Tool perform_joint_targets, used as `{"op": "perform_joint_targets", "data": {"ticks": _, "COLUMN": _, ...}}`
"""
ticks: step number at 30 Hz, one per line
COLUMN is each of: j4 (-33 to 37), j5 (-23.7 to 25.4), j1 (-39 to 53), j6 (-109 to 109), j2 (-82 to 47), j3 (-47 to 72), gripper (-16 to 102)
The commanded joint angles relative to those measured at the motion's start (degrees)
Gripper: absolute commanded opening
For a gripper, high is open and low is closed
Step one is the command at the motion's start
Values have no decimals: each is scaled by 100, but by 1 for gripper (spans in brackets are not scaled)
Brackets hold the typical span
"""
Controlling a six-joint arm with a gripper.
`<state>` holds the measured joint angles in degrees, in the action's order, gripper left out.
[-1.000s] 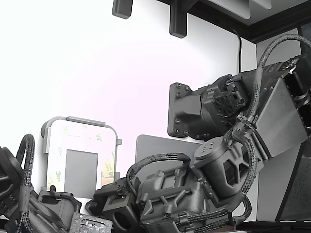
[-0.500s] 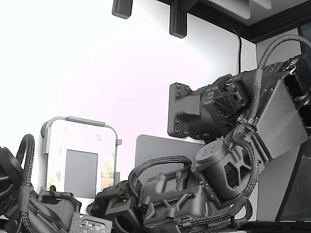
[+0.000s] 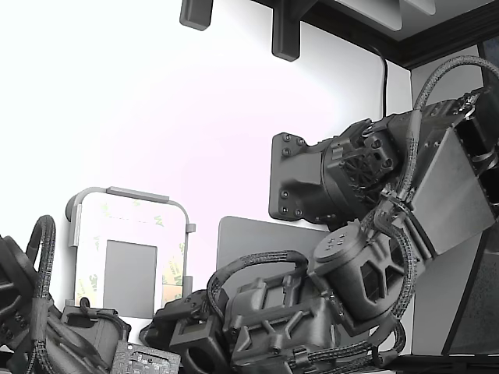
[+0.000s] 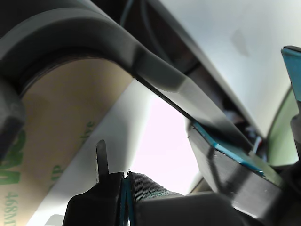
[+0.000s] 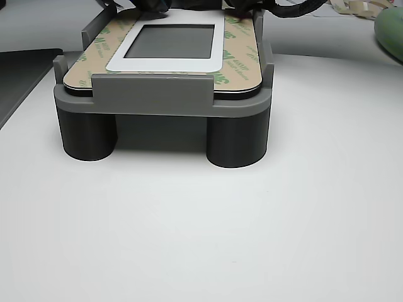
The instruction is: Peel off protective film from adhesive tape.
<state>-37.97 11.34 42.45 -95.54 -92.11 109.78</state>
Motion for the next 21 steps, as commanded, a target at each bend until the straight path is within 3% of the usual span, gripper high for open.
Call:
{"op": "perform_joint_targets", "data": {"ticks": 1, "j4": 176, "j5": 9, "j1": -35, "j6": -18, "j2": -229, "j3": 26, "gripper": -11}}
{"op": "perform_joint_targets", "data": {"ticks": 21, "j4": 185, "j5": 0, "j1": 9, "j6": 53, "j2": -167, "j3": -44, "gripper": -11}}
